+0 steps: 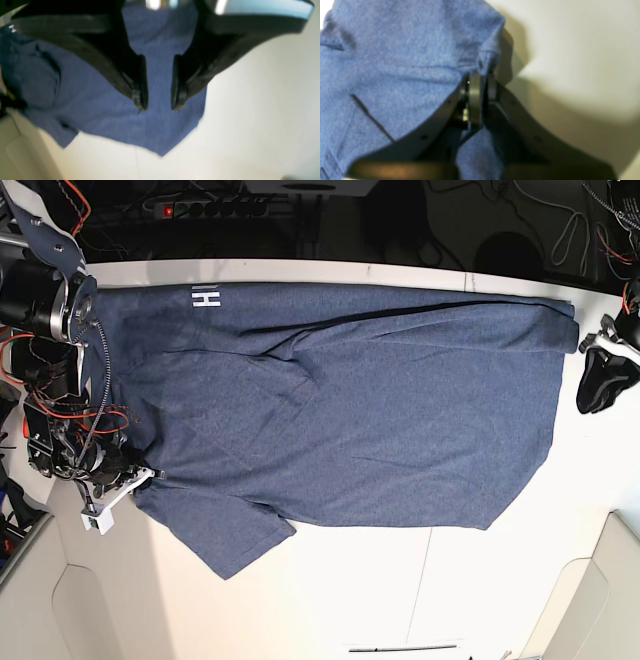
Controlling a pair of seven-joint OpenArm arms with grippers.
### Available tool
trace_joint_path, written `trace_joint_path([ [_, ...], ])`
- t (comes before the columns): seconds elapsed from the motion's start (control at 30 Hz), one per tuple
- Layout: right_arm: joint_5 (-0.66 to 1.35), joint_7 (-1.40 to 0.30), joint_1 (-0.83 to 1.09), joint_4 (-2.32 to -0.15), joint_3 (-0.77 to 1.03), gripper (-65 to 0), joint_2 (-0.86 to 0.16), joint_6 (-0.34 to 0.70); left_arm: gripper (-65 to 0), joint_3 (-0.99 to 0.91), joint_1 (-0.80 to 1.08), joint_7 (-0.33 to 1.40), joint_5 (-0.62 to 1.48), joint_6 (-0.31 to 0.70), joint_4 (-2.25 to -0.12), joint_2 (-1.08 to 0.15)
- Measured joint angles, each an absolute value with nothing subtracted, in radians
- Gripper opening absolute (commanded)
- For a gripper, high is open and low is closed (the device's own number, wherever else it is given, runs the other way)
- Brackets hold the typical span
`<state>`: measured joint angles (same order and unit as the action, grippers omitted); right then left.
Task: Layout the t-shirt on the table in an organized manner, then fold the t-shirt properly
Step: 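Release the edge and move both grippers to the shirt's opposite long edge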
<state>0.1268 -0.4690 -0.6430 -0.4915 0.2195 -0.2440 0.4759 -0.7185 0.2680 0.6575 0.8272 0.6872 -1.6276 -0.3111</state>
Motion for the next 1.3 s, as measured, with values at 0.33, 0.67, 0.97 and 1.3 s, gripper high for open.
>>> trace_joint_path([
  [0.33, 0.127, -0.467, -0.643, -0.493, 0.22, -65.0, -0.244, 0.483, -45.0, -0.317, -0.247, 0.461, 0.529, 0.507, -1.015, -0.43],
  [0.67, 0.139, -0.472, -0.642, -0.493, 0.22, -65.0, -0.243, 0.479, -38.1, -0.278, -0.564, 0.348, 0.408, 0.502, -0.45, -0.47],
  [0.97, 0.138, -0.472, -0.642, -0.493, 0.22, -65.0, -0.243, 0.48, -38.1, -0.279, -0.561, 0.29, 0.375, 0.503, -0.355, -0.463],
  [1.3, 0.138, -0.472, -0.64, -0.493, 0.22, -65.0, -0.243, 0.497, -38.1, -0.271, -0.563, 0.269, 0.375, 0.514, -0.355, -0.416],
])
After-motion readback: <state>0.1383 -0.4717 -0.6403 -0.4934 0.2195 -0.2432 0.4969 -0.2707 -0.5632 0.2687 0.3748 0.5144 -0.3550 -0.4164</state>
